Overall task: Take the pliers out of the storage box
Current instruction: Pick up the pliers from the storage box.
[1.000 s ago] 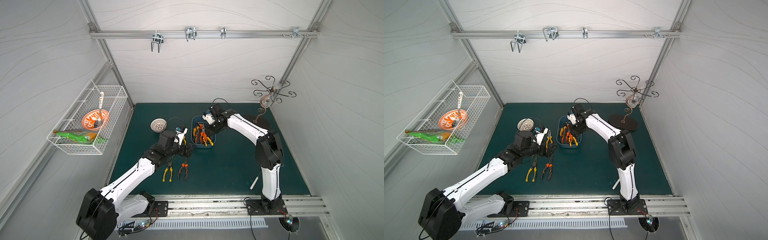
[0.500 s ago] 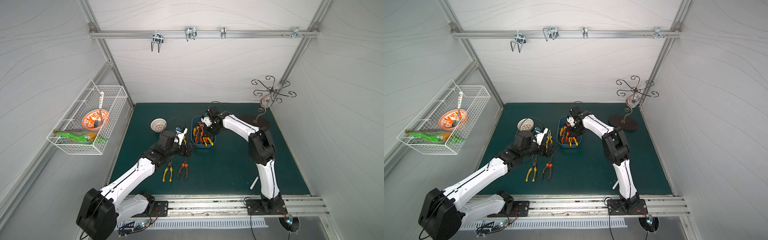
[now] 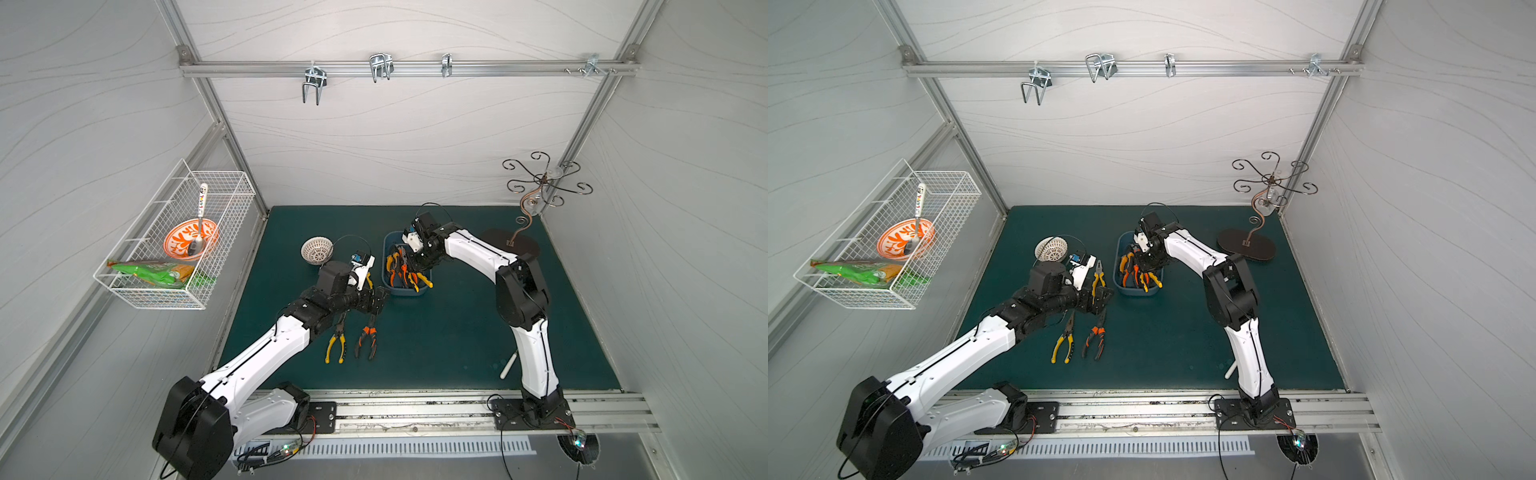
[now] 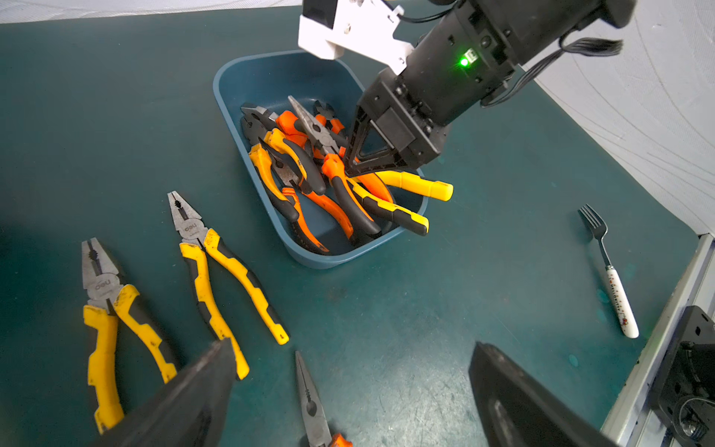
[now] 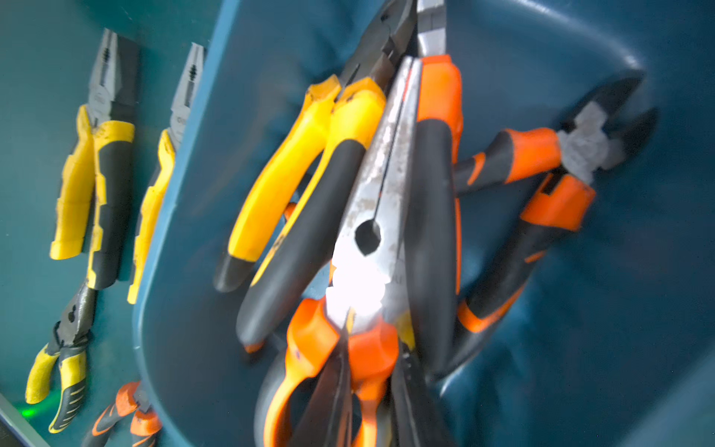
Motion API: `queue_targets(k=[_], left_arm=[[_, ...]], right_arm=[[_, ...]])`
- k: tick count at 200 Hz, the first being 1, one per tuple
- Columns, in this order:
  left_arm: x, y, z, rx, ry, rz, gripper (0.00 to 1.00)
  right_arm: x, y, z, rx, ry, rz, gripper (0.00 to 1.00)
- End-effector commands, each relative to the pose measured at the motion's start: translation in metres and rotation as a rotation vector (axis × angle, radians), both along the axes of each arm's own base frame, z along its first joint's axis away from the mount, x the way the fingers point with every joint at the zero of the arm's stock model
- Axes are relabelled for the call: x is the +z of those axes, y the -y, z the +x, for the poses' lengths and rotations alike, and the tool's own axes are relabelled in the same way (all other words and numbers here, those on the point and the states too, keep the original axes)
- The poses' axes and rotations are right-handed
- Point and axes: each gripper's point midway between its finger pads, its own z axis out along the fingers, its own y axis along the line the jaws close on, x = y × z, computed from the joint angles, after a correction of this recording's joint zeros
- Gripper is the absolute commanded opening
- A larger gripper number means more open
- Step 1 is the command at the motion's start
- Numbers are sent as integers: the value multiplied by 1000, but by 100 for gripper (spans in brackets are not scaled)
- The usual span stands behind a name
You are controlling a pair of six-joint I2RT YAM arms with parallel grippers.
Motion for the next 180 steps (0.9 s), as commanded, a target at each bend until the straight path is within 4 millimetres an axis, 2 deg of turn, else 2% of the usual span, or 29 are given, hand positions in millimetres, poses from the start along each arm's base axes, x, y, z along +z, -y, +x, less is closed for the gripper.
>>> queue_targets(k=[1, 36, 74, 95, 139, 180], left_arm=[[20, 3, 10, 19, 28, -69, 100], [39, -5, 33, 153, -29, -224, 100], [78, 16, 58, 166, -45, -419, 99], [81, 29, 74, 159, -63, -474, 83], [87, 57, 96, 124, -95, -534, 77], [85, 78, 111, 127, -121, -556, 63]], right_arm=[[47, -3, -2, 4, 90, 71, 0], [75, -2, -3, -7, 165, 128, 0], [109, -6, -18, 8, 192, 232, 0], [123, -9, -26, 7, 184, 290, 0], [143, -15, -37, 24, 174, 373, 0], [153, -16, -41, 44, 186, 388, 0]])
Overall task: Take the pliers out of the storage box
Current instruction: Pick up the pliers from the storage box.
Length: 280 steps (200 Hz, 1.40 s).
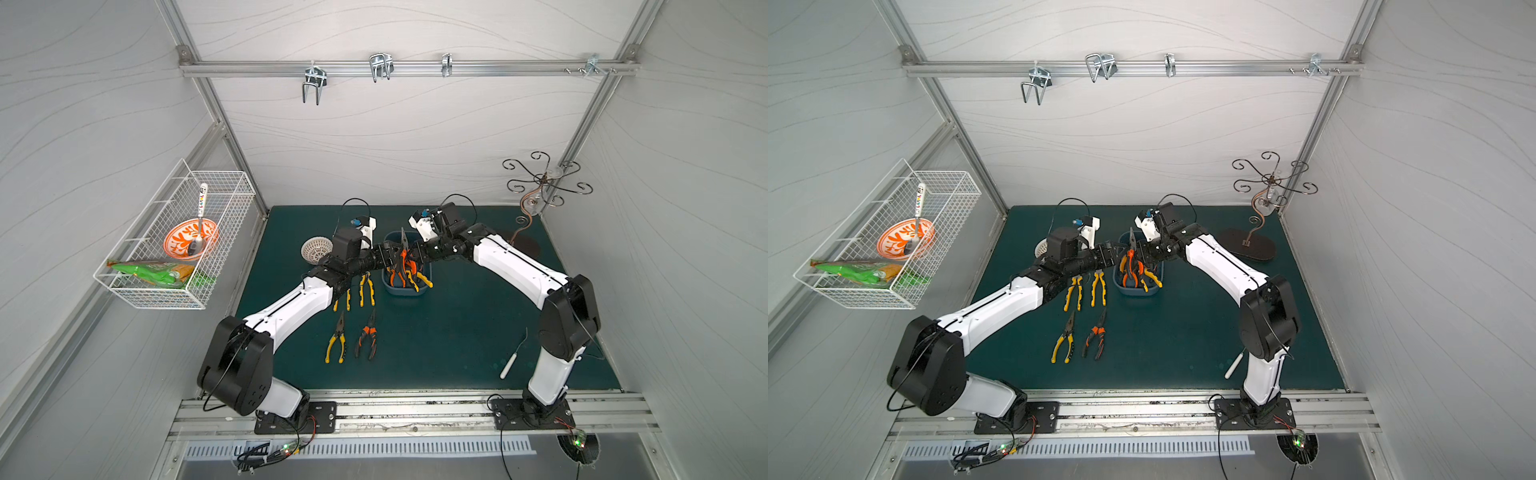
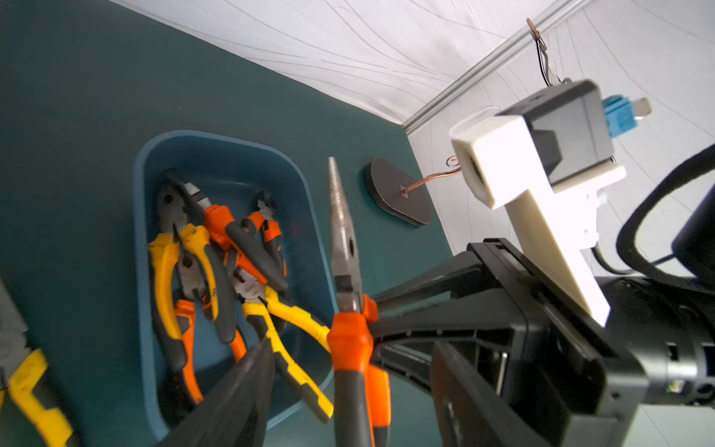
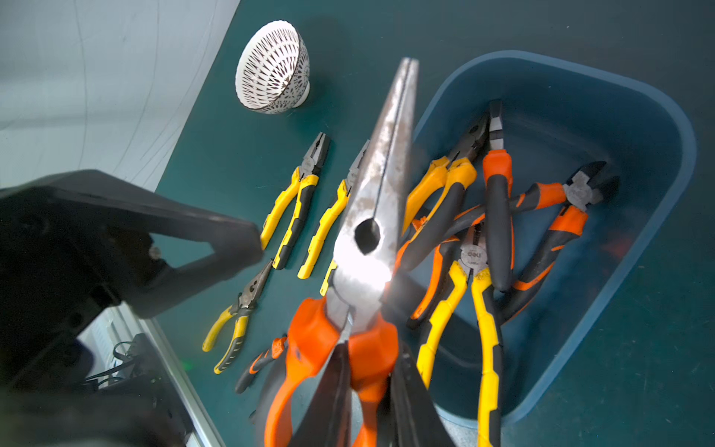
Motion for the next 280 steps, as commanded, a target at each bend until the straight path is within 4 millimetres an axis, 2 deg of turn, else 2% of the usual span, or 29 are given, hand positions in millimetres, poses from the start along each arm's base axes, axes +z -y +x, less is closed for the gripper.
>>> queue_targets(k=[1, 23, 58, 77, 96, 142, 155, 161, 178, 186, 203, 230, 264, 280], left_arm=[[34, 16, 14, -9, 67, -83, 62], [28, 20, 21, 2, 42, -104, 54], [23, 25, 27, 6, 18, -124, 46], [23, 26, 29, 4, 11, -135, 33], [22, 30, 28, -8, 2, -145, 31], [20, 32, 25, -29, -7, -153, 0], [20, 31, 24, -34, 1, -145, 0], [22, 31, 23, -39, 4, -140, 0], [23, 27, 20, -45, 2, -133, 0], [25, 25, 19, -50, 3, -138, 0], [28, 17, 18, -49, -7, -155, 0], [30, -4, 14, -38, -13, -158, 0], [19, -44, -2, -39, -11, -39, 0], [11, -64, -14, -51, -14, 20, 0]], right_arm=[[41, -7, -5, 28, 67, 90, 0], [44, -8, -8, 40, 67, 105, 0], [47, -11, -11, 54, 62, 128, 0], [46, -12, -12, 61, 56, 132, 0], [47, -13, -14, 71, 53, 137, 0], [52, -10, -17, 79, 75, 140, 0], [53, -8, -20, 81, 79, 142, 0], [54, -7, -21, 81, 83, 144, 5], [59, -6, -27, 96, 92, 158, 32], [61, -5, -30, 99, 99, 165, 38], [65, -2, -36, 108, 111, 178, 45], [65, 3, -47, 123, 118, 182, 51], [57, -3, -65, 193, 141, 160, 68], [53, -11, -75, 243, 166, 143, 81]])
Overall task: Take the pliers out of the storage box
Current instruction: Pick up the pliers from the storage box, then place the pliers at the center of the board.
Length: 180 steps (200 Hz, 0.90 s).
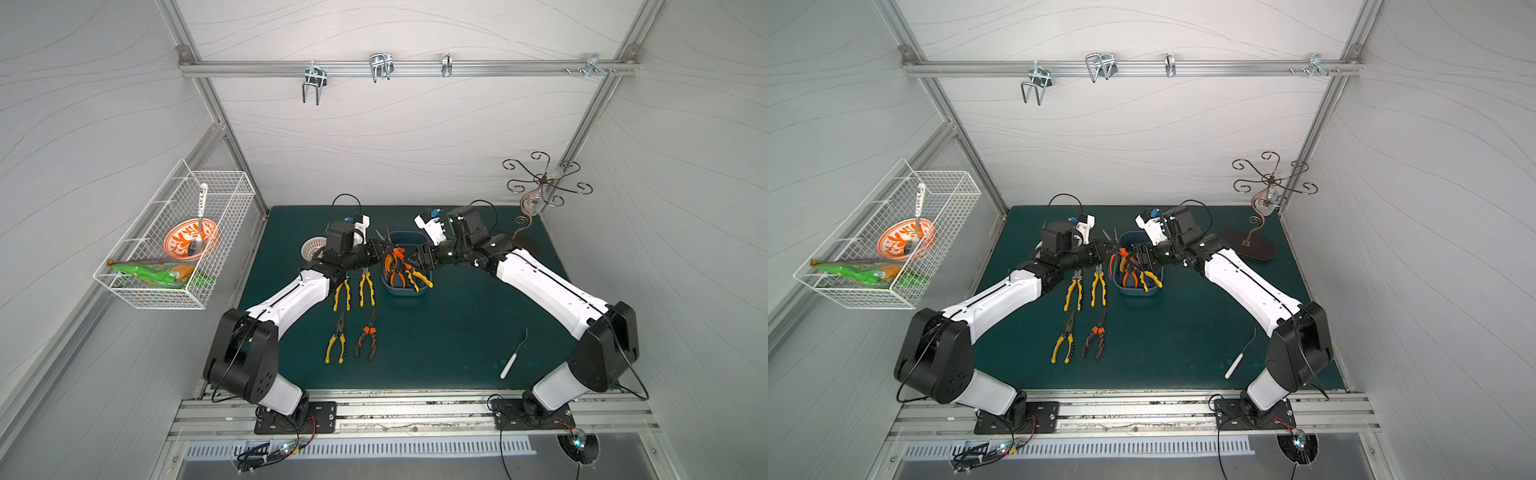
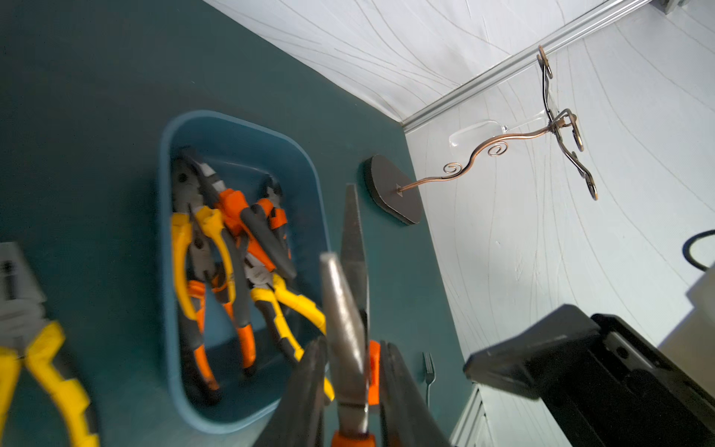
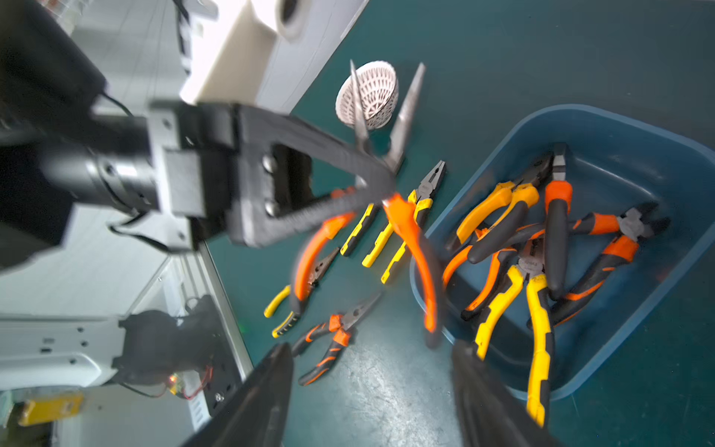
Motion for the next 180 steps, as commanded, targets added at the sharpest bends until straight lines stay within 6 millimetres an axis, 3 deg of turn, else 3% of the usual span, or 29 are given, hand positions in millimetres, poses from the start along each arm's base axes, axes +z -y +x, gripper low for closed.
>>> queue_targets(k=[1, 37, 59, 88, 128, 180], left_arm=[[15, -21, -18, -69, 88, 72, 0], [-3, -72, -42, -85, 29, 170, 0], [-15, -103, -54, -94, -33, 229, 0], [-31, -127, -65, -125, -110, 312, 0], [-63, -167, -60, -88, -222, 557, 0], [-93, -208, -43, -8, -309, 775, 0]], right_arm=[[1, -13, -20, 93, 61, -9, 82], [-2, -34, -43, 203, 131, -18, 98], [-1, -47, -59, 277, 188, -11, 99], [8, -63, -77, 357, 288, 10, 99], [15, -79, -95, 431, 365, 36, 99], [5, -80, -96, 432, 355, 8, 99]])
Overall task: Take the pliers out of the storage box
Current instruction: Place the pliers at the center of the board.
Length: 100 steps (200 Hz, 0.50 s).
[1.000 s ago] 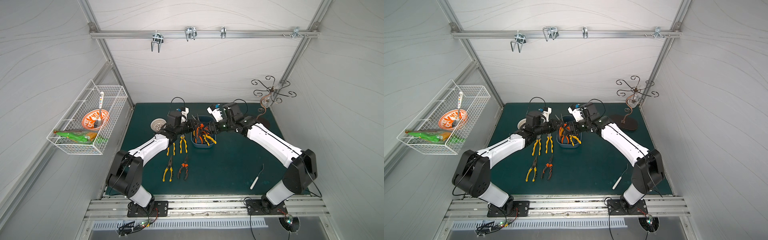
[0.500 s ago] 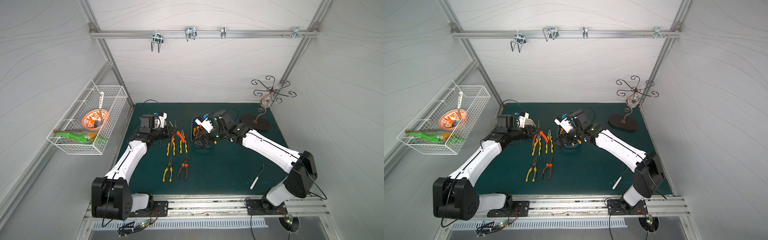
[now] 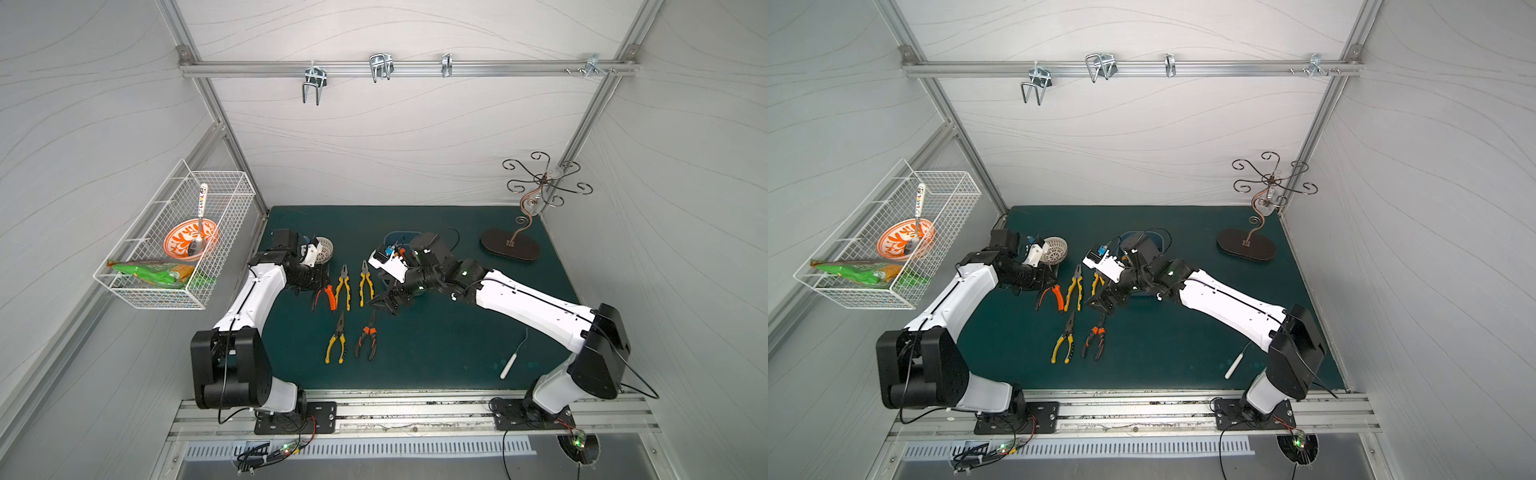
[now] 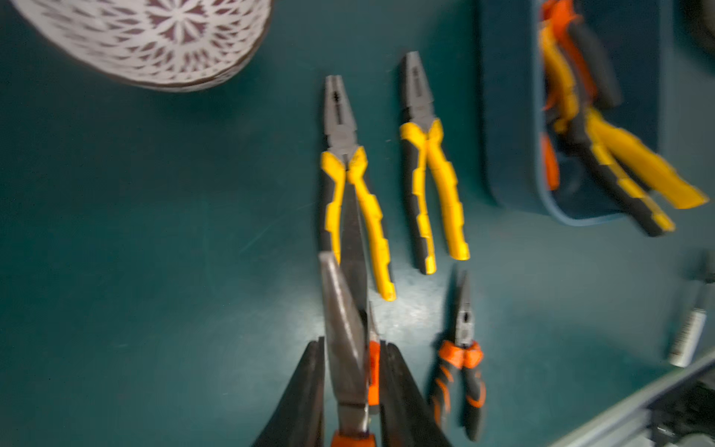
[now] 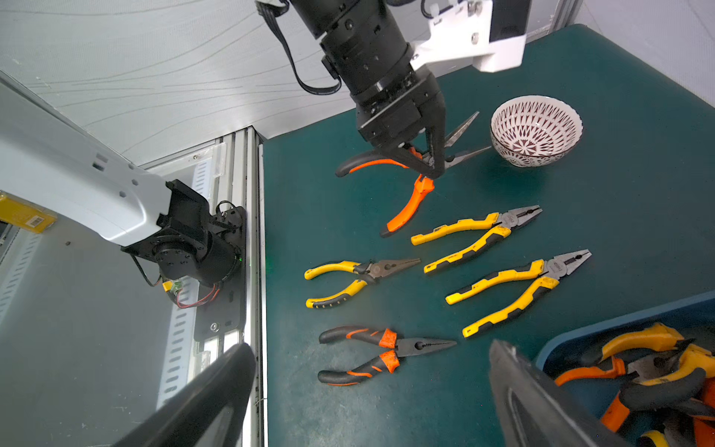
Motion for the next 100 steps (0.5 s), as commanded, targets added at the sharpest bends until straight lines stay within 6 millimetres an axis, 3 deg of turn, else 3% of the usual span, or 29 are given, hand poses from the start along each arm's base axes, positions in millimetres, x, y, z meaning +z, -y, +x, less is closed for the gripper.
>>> queue_targets(k=[1, 32, 100], left_arm=[[2, -26, 17, 19, 26, 145, 0], [-13, -31, 30, 70, 31, 146, 0], [-60, -40, 35, 116, -76, 178, 0]], right_arm=[[1, 1, -1, 5, 33, 2, 99], [-3, 5, 2, -16, 39, -13, 99], [-3, 8, 5, -40, 51, -24, 99]])
